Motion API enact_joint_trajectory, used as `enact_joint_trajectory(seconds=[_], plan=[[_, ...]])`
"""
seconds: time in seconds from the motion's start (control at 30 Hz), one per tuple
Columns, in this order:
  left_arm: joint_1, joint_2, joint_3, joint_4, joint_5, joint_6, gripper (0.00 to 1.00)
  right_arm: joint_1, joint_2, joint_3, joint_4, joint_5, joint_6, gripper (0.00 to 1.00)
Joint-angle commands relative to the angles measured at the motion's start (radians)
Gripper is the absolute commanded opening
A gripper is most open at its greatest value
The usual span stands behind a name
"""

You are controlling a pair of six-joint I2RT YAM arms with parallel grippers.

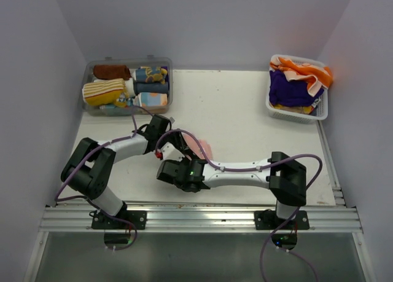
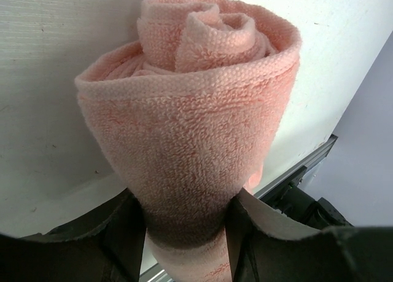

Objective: Roll the towels
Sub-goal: Roll the towel

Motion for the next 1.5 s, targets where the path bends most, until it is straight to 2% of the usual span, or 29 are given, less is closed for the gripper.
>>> enact_joint_trajectory(seconds=[0.0,0.07,0.17,0.23,0.3,0.4,0.47,0.57,0.67,0.83,0.97,1.2,1.47], plan=[[-0.002,-0.014,-0.004,-0.039,-0.074,-0.006,0.51,0.003,0.047,0.018,0.034,0.073,-0.037,0.81],[-0.002,-0.014,-0.004,-0.041,-0.075,-0.005,0.51,0.003,0.07,-0.007,0.088,0.07,-0.04,0.81],[-0.002,-0.018,-0.014,-0.041,-0.077,-0.008,0.51,0.002,0.139,-0.009,0.067,0.095,-0.011,0.77],[-0.003,-0.026,-0.023,-0.041,-0.078,-0.008,0.51,0.003,0.135,-0.032,0.086,0.098,0.006,0.56],[-0.003,-0.032,-0.027,-0.041,-0.075,-0.006,0.51,0.0,0.089,-0.073,0.116,0.072,0.006,0.4],[-0.002,-0.043,-0.024,-0.044,-0.058,0.009,0.54,-0.021,0.041,-0.113,0.168,0.006,0.021,0.24],[0.001,-0.053,-0.024,-0.052,-0.051,0.015,0.62,-0.059,-0.02,-0.148,0.235,-0.052,0.028,0.2],[0.013,-0.084,-0.017,-0.076,-0.048,0.032,0.73,-0.127,-0.097,-0.222,0.325,-0.209,0.05,0.18],[0.032,-0.121,-0.009,-0.09,-0.042,0.042,0.79,-0.19,-0.155,-0.285,0.395,-0.336,0.08,0.18],[0.043,-0.165,0.025,-0.116,-0.022,0.061,0.8,-0.317,-0.236,-0.424,0.543,-0.603,0.176,0.19],[0.043,-0.158,0.043,-0.125,-0.008,0.094,0.8,-0.391,-0.27,-0.512,0.689,-0.735,0.265,0.19],[0.029,-0.083,0.014,-0.041,0.089,0.115,0.82,-0.495,-0.298,-0.691,0.936,-0.922,0.44,0.19],[0.018,-0.001,0.037,0.026,0.158,0.126,0.82,-0.552,-0.264,-0.8,1.151,-1.036,0.535,0.18]])
